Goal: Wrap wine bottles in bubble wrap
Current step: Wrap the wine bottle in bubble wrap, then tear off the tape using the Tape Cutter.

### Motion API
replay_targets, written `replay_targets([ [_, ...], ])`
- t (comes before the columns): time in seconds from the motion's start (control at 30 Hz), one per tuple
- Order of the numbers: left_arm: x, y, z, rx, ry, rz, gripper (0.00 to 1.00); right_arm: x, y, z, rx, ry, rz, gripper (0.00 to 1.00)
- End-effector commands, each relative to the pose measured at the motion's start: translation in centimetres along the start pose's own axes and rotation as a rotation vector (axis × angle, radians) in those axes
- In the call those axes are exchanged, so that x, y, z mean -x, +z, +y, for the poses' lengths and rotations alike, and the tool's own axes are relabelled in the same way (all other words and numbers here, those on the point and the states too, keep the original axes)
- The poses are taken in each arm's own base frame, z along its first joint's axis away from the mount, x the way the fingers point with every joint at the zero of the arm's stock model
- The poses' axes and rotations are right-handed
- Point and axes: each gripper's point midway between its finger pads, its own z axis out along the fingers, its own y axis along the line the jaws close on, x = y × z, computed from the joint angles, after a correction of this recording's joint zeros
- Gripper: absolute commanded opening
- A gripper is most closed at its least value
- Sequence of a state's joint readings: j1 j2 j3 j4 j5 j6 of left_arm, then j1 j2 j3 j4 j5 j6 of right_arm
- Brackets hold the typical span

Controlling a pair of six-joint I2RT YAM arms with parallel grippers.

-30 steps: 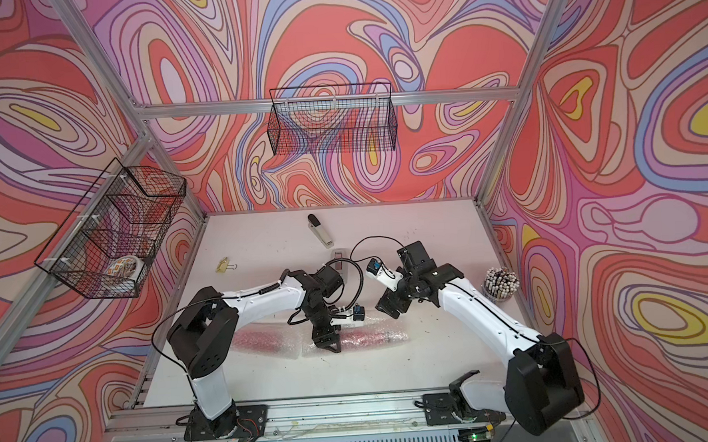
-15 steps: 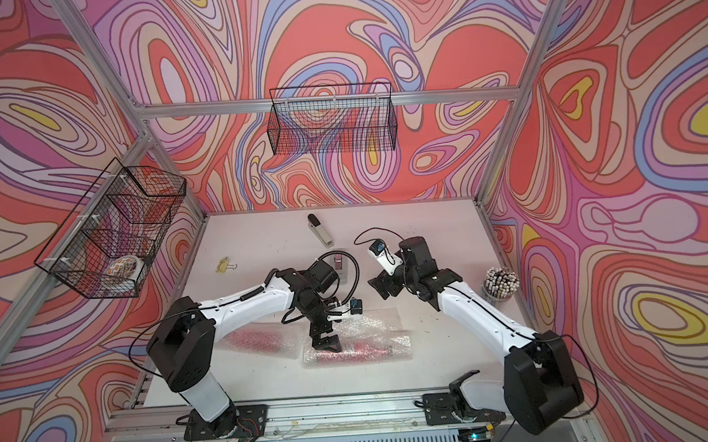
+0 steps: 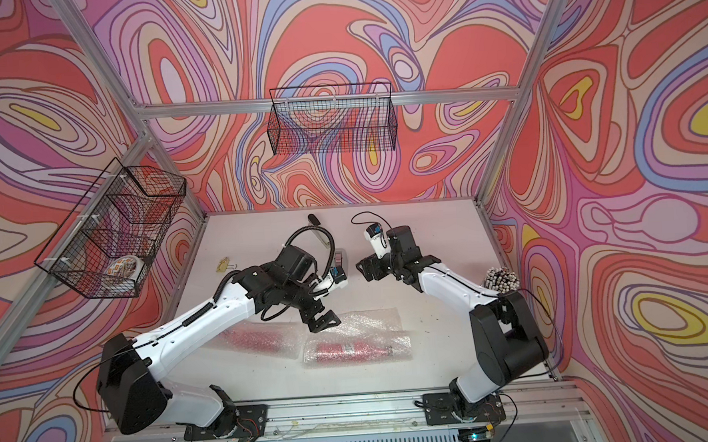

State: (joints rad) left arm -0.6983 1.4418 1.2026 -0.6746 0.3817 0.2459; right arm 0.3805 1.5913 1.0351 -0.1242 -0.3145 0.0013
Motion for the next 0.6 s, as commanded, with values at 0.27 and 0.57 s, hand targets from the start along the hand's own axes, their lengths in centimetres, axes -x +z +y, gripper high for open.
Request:
replay_targets([
  [0.27, 5.5, -1.1, 7.7, -0.048, -0.743, -0.31, 0.95, 1.5, 5.4, -0.1, 0.111, 0.308, 0.007, 0.66],
  [0.57, 4.4, 3.1, 11.2, -0.187, -0.951, -0.279, 0.86, 0.1, 9.0, -0.6, 0.145, 0.389, 0.052, 0.54],
])
